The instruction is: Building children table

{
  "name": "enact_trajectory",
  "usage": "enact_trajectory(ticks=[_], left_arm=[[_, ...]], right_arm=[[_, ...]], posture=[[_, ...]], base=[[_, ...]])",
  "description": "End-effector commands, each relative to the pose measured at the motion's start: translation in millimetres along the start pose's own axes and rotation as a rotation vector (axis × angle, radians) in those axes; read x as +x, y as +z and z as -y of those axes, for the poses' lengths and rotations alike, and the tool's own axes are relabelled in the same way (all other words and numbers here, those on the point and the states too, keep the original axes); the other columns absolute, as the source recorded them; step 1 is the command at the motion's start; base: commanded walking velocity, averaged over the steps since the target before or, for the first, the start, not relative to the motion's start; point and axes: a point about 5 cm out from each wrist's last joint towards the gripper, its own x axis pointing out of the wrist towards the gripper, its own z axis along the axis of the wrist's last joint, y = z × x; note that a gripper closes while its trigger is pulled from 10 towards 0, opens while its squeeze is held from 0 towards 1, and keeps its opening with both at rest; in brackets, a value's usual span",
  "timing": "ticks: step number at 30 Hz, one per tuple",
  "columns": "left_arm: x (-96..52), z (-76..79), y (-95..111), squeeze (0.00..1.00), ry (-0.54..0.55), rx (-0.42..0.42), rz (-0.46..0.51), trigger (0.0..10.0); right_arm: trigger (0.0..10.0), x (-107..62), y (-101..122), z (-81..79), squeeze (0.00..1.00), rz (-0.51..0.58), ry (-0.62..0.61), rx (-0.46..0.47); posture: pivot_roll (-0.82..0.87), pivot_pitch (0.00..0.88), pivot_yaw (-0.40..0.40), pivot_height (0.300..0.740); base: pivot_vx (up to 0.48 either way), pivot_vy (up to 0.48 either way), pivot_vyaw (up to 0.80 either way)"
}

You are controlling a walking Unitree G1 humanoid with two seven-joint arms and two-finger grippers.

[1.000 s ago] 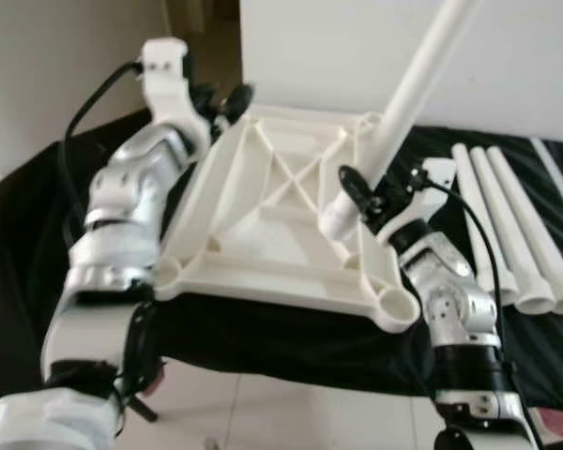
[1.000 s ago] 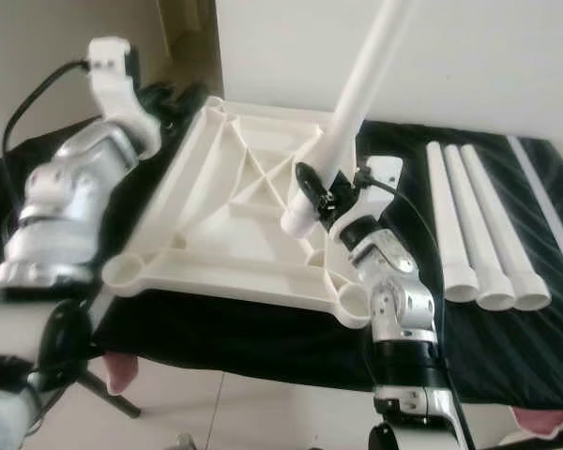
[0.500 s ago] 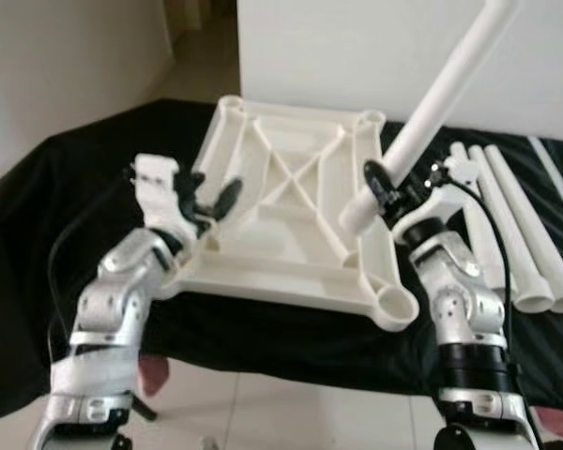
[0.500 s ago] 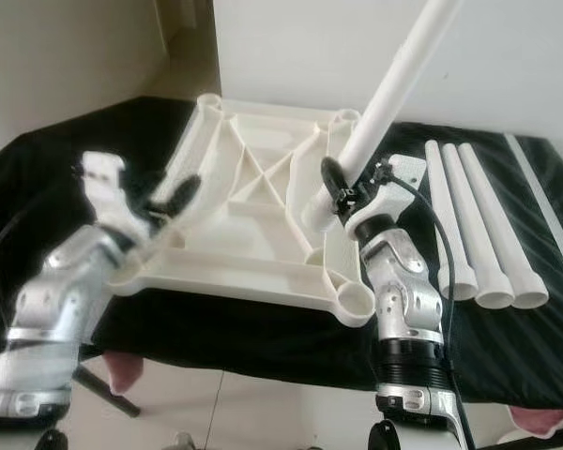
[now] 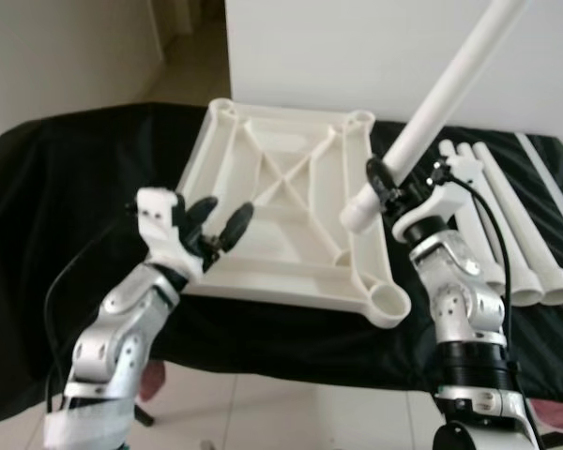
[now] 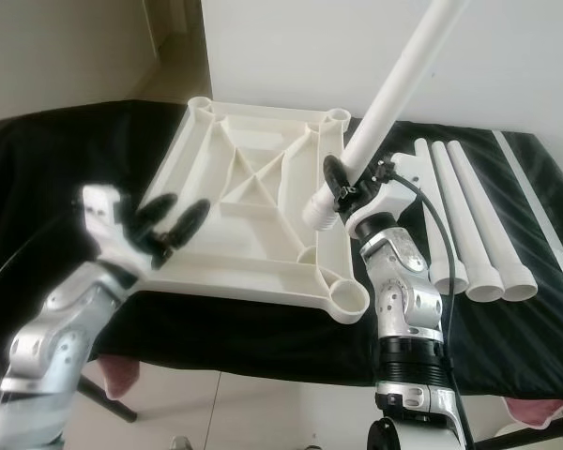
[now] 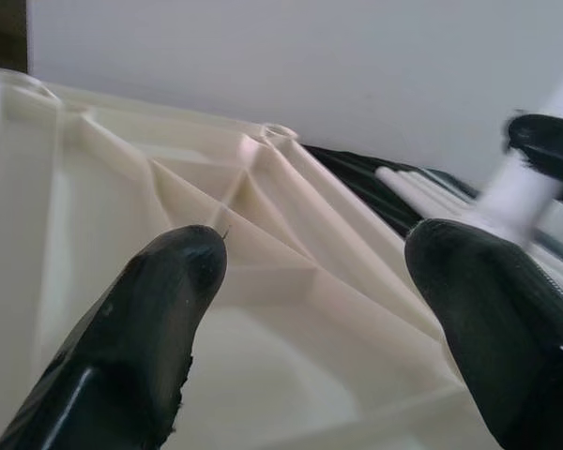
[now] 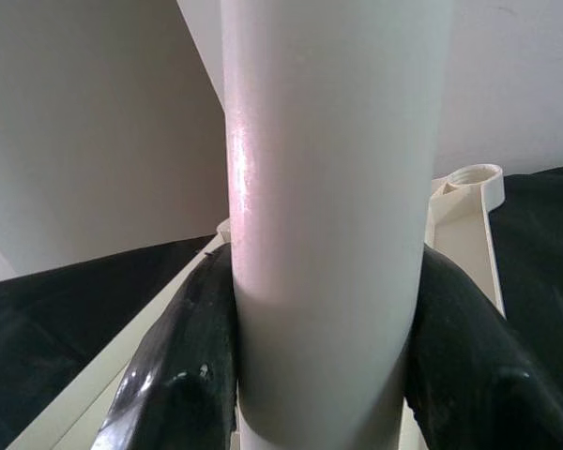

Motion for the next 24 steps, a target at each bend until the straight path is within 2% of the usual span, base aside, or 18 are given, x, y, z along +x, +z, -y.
enact_trajectory(ticks=[1, 6, 10, 15, 17, 24], left_arm=[[-4.3, 22.2, -3, 0.00, -0.274, -0.034, -0.016, 10.0], [-5.0, 31.2, -11, 0.00, -0.303, -0.026, -0.051, 10.0], [-2.5, 45.7, -21, 0.00, -0.323, 0.009, -0.061, 10.0], [-0.7, 49.2, -23, 0.00, -0.335, 0.031, -0.066, 10.0], [10.9, 59.5, -21, 0.00, -0.336, 0.062, -0.042, 10.0], [22.6, 67.2, -14, 0.00, -0.322, 0.028, 0.015, 10.0]], right_arm=[[10.0, -0.1, 5, -0.2, 0.00, 0.025, -0.001, -0.005], [10.0, -0.9, 6, 1.0, 0.00, 0.027, -0.007, -0.006], [10.0, -3.0, 5, 2.0, 0.00, 0.027, -0.015, -0.006], [10.0, -4.1, 5, 3.3, 0.00, 0.026, -0.018, -0.008], [10.0, -5.7, 6, 4.7, 0.00, 0.033, -0.025, -0.005], [10.0, -9.0, 7, 5.9, 0.00, 0.049, -0.037, 0.015]], posture=[[-0.01, 0.034, -0.021, 0.740], [-0.01, 0.034, -0.023, 0.740], [-0.02, 0.027, -0.026, 0.740], [-0.01, 0.023, -0.031, 0.740], [-0.01, 0.016, -0.027, 0.740], [-0.02, 0.011, -0.032, 0.740]], base=[[0.000, 0.000, 0.00], [0.000, 0.000, 0.00], [0.000, 0.000, 0.00], [0.000, 0.000, 0.00], [0.000, 0.000, 0.00], [0.000, 0.000, 0.00]])
